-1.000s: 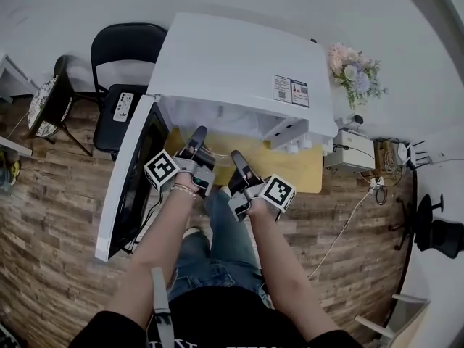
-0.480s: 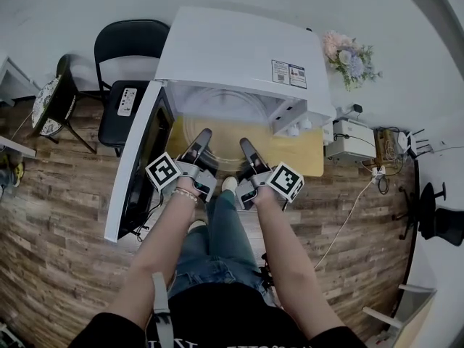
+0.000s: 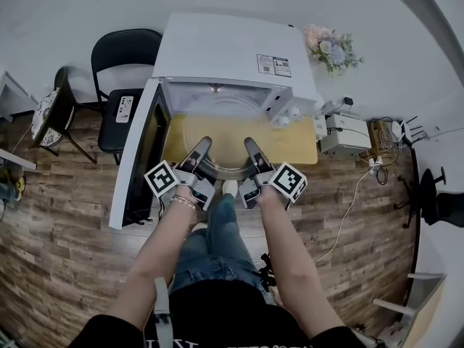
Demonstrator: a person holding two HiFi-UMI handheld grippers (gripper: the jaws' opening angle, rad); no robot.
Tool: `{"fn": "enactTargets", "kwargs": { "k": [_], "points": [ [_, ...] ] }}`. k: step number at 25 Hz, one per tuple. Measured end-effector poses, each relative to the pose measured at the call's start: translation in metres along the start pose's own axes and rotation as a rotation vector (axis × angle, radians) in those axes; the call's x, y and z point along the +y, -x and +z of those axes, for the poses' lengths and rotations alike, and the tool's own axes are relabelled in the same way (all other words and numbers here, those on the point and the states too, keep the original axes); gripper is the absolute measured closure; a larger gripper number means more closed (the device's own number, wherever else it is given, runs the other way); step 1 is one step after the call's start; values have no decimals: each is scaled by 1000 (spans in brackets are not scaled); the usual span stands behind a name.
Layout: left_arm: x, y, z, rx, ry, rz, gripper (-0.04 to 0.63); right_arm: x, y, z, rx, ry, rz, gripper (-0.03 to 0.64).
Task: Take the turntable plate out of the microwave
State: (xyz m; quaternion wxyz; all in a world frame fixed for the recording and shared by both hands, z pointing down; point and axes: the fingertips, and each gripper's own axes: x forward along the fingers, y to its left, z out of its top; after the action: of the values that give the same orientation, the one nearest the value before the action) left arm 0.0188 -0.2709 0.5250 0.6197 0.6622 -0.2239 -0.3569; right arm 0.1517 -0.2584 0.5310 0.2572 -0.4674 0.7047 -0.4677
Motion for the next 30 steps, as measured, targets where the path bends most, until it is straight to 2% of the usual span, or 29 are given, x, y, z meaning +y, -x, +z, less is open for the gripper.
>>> {"fn": "enactTargets", "kwargs": {
  "k": [4, 11, 15, 20, 25, 30],
  "points": [
    [-14, 5, -11, 15, -23, -28, 554, 13, 16, 1, -15, 39, 18, 526],
    [-51, 5, -29, 15, -123, -134, 554, 51, 35, 12, -27, 144, 131, 515],
    [-68, -6, -33, 7, -214, -133, 552, 65, 40, 25, 5, 227, 162, 508],
    [-86, -8, -40, -24, -289, -116, 549, 83, 44, 37, 59, 301, 159, 500],
    [-96, -2, -39, -68, -284, -111, 551, 98, 47, 37, 79, 346, 180, 500],
    [-120, -1, -32, -73, -363, -145, 551, 120, 42, 40, 70, 375, 233, 499]
  ]
}}
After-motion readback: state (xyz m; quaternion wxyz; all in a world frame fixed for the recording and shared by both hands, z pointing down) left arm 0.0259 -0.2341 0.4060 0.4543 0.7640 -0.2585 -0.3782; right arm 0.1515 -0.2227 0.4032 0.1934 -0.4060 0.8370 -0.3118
